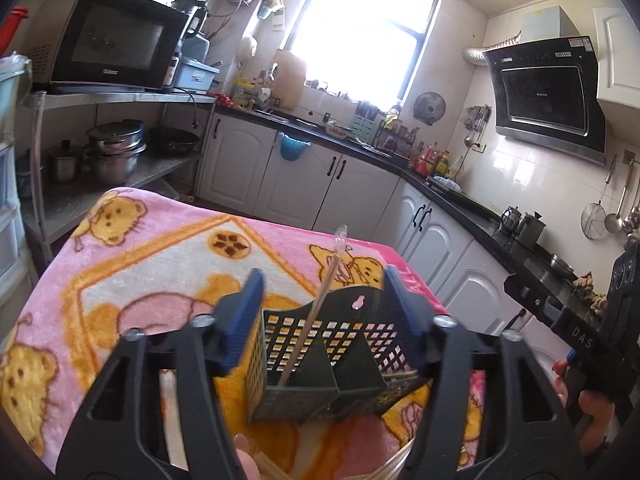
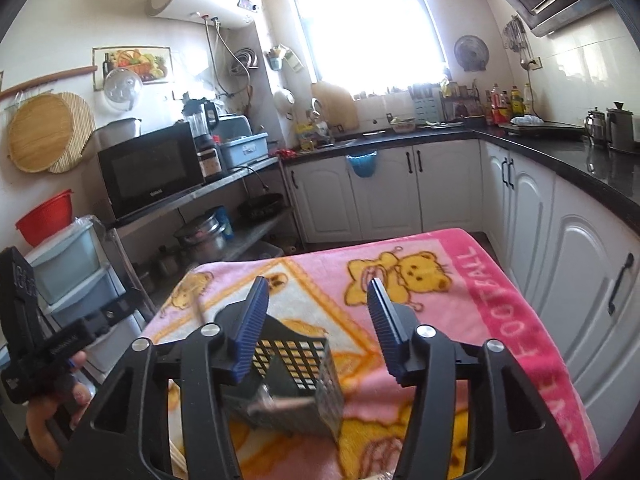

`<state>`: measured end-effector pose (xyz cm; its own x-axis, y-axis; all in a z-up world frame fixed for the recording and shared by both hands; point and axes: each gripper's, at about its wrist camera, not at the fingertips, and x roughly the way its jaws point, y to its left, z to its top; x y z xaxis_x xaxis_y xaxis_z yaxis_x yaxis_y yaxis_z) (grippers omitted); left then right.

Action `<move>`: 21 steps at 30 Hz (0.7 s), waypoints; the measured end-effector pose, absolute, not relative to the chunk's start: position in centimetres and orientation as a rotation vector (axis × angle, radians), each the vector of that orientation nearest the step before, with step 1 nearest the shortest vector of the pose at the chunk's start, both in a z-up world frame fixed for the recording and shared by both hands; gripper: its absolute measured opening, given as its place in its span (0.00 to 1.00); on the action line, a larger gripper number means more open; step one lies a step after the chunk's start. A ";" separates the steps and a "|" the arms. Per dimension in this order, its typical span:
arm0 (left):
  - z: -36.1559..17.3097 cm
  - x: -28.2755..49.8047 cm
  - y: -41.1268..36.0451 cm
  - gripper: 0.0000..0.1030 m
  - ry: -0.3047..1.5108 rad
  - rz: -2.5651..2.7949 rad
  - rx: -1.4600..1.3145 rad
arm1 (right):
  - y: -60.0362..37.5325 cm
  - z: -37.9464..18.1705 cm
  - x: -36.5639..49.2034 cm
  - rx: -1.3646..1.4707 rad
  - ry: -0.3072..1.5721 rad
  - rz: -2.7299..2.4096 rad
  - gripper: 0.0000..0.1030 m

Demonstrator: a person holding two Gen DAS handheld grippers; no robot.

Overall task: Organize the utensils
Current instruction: 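Open the right tool into the caddy while the left tool releases its chopstick, then move both open tools back down to the chopsticks on the blanket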

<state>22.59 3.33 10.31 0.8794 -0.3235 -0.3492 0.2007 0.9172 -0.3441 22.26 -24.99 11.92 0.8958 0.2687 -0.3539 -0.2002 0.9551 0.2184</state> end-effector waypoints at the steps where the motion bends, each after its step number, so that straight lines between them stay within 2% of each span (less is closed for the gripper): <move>1: 10.4 22.3 3.4 0.67 0.411 -0.275 -0.305 | -25.0 11.8 22.0 0.174 0.392 0.239 0.53; 5: 11.0 20.8 3.5 0.90 0.385 -0.280 -0.306 | -25.0 11.7 21.0 0.160 0.390 0.230 0.56; 15: 11.8 17.3 4.5 0.90 0.349 -0.269 -0.315 | -24.8 12.3 17.8 0.130 0.355 0.237 0.69; 21: 11.5 15.7 4.7 0.90 0.355 -0.269 -0.307 | -24.6 12.4 16.3 0.129 0.350 0.246 0.71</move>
